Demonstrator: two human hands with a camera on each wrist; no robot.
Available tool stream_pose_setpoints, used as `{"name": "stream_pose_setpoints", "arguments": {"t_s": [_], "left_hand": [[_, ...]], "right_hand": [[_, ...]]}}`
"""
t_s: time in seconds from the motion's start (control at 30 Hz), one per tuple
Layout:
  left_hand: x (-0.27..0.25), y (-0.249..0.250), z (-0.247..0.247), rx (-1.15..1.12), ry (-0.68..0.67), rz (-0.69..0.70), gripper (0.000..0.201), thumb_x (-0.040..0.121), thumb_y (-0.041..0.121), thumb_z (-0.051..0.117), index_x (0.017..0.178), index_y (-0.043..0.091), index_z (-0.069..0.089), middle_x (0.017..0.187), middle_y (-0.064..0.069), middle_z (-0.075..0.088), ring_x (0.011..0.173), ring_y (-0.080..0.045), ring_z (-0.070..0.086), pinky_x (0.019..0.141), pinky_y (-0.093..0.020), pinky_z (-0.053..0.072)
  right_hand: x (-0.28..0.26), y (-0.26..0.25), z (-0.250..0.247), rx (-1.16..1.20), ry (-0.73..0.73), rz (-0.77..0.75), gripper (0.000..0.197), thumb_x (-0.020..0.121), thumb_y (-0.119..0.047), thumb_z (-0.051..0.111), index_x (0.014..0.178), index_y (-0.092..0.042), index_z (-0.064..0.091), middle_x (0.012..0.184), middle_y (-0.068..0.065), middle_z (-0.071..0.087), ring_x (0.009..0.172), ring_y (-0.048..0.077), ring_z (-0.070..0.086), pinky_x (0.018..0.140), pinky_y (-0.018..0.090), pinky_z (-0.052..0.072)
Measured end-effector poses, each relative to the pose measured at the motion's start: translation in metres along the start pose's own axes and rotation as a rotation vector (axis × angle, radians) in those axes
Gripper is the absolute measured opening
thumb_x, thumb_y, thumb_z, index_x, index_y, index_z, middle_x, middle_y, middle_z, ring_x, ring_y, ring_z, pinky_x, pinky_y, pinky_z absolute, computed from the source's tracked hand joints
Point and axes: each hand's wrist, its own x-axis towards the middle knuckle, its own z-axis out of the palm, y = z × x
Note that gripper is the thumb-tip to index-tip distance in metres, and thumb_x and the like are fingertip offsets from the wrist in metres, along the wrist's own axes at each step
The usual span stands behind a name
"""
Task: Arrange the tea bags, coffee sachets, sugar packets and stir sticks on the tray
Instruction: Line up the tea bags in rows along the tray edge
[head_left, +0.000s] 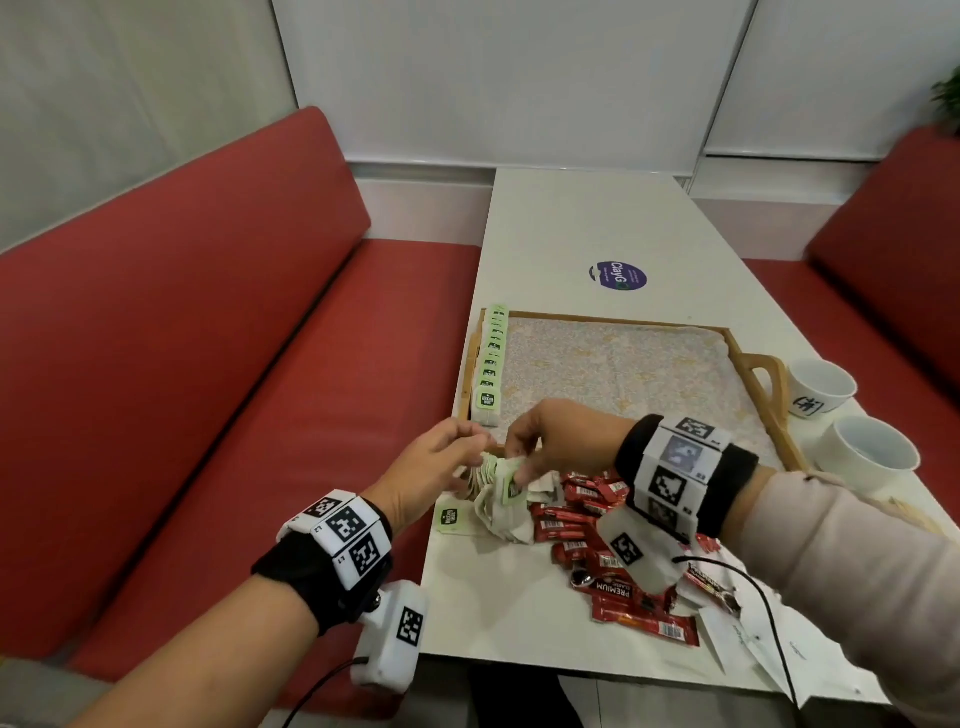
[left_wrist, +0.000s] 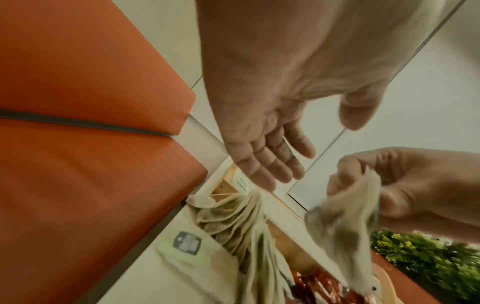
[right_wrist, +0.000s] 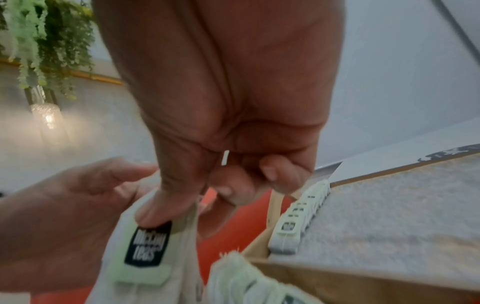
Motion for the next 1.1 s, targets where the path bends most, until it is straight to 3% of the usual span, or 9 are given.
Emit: {"name": "stream_pose_setpoints", "arguments": {"t_s": [0.03, 0.1, 0.2, 0.33, 0.5, 0.67, 0.83, 0.97, 1.1], "left_hand": [[0.002, 0.003, 0.001, -0.017, -0.058, 0.0, 0.022, 0.095, 0.021, 0.053, 0.114, 0.012, 0.059, 0.109, -0.001, 0.063, 0.098, -0.014, 0.058, 0.086, -0.036, 0.051], [0.005, 0.01, 0.003, -0.051, -0.173, -0.008, 0.03, 0.096, 0.018, 0.052, 0.125, 0.012, 0.051, 0.109, -0.001, 0.061, 0.095, -0.012, 0.059, 0.083, -0.03, 0.051], [0.013, 0.014, 0.003, -0.033, -0.223, -0.013, 0.032, 0.098, 0.012, 0.047, 0.13, 0.012, 0.045, 0.109, -0.002, 0.06, 0.093, -0.01, 0.06, 0.082, -0.027, 0.052], [0.023, 0.014, 0.002, -0.098, -0.158, 0.003, 0.028, 0.098, 0.004, 0.045, 0.124, 0.013, 0.051, 0.105, 0.0, 0.064, 0.092, -0.011, 0.065, 0.076, -0.024, 0.057], [0.039, 0.013, 0.0, -0.18, -0.017, 0.017, 0.026, 0.092, -0.004, 0.053, 0.116, 0.007, 0.054, 0.103, -0.01, 0.066, 0.08, -0.014, 0.068, 0.066, -0.022, 0.058], [0.057, 0.012, -0.004, -0.183, 0.055, 0.03, 0.021, 0.091, 0.002, 0.057, 0.111, 0.008, 0.058, 0.106, -0.013, 0.069, 0.088, -0.024, 0.069, 0.077, -0.036, 0.059], [0.074, 0.012, -0.012, -0.243, 0.226, -0.005, 0.017, 0.101, 0.013, 0.042, 0.111, 0.006, 0.055, 0.096, -0.007, 0.066, 0.074, -0.014, 0.068, 0.059, -0.023, 0.057], [0.082, 0.008, -0.02, -0.234, 0.275, -0.021, 0.014, 0.101, 0.014, 0.041, 0.104, 0.012, 0.054, 0.091, -0.003, 0.065, 0.079, -0.015, 0.066, 0.059, -0.024, 0.058], [0.086, 0.004, -0.023, -0.238, 0.277, -0.04, 0.014, 0.101, 0.015, 0.041, 0.108, 0.012, 0.054, 0.09, -0.001, 0.066, 0.076, -0.012, 0.066, 0.057, -0.023, 0.057]], "right_hand": [[0.0, -0.002, -0.006, 0.025, 0.033, -0.01, 0.016, 0.079, -0.018, 0.075, 0.074, -0.025, 0.062, 0.071, -0.006, 0.062, 0.057, 0.0, 0.052, 0.058, 0.016, 0.043], [0.003, -0.005, -0.017, 0.094, 0.09, -0.032, 0.011, 0.081, -0.014, 0.074, 0.077, -0.018, 0.063, 0.064, -0.006, 0.058, 0.04, -0.002, 0.044, 0.049, 0.015, 0.038], [0.009, -0.005, -0.03, 0.173, 0.166, -0.041, 0.01, 0.081, -0.011, 0.073, 0.088, -0.008, 0.066, 0.065, 0.001, 0.055, 0.037, 0.001, 0.04, 0.048, 0.018, 0.037], [0.021, -0.002, -0.031, 0.221, 0.232, -0.025, 0.012, 0.081, -0.013, 0.073, 0.079, -0.017, 0.062, 0.061, -0.003, 0.053, 0.04, 0.004, 0.041, 0.045, 0.016, 0.037], [0.037, 0.007, -0.028, 0.327, 0.324, 0.031, 0.025, 0.074, -0.016, 0.081, 0.086, -0.015, 0.058, 0.063, -0.001, 0.062, 0.043, 0.01, 0.047, 0.044, 0.019, 0.038], [0.051, 0.013, -0.033, 0.376, 0.335, 0.049, 0.021, 0.076, -0.01, 0.078, 0.087, -0.012, 0.06, 0.061, -0.001, 0.062, 0.04, 0.008, 0.051, 0.038, 0.015, 0.035], [0.067, 0.025, -0.041, 0.348, 0.364, 0.089, 0.012, 0.084, -0.013, 0.07, 0.092, -0.006, 0.065, 0.065, -0.001, 0.064, 0.045, 0.009, 0.053, 0.051, 0.02, 0.04], [0.077, 0.037, -0.043, 0.269, 0.354, 0.142, 0.007, 0.089, -0.015, 0.064, 0.088, -0.014, 0.057, 0.065, -0.005, 0.063, 0.044, 0.009, 0.055, 0.047, 0.018, 0.036], [0.092, 0.042, -0.04, 0.195, 0.249, 0.167, 0.011, 0.091, -0.016, 0.062, 0.085, -0.018, 0.053, 0.068, -0.006, 0.062, 0.044, 0.009, 0.056, 0.056, 0.025, 0.045]]}}
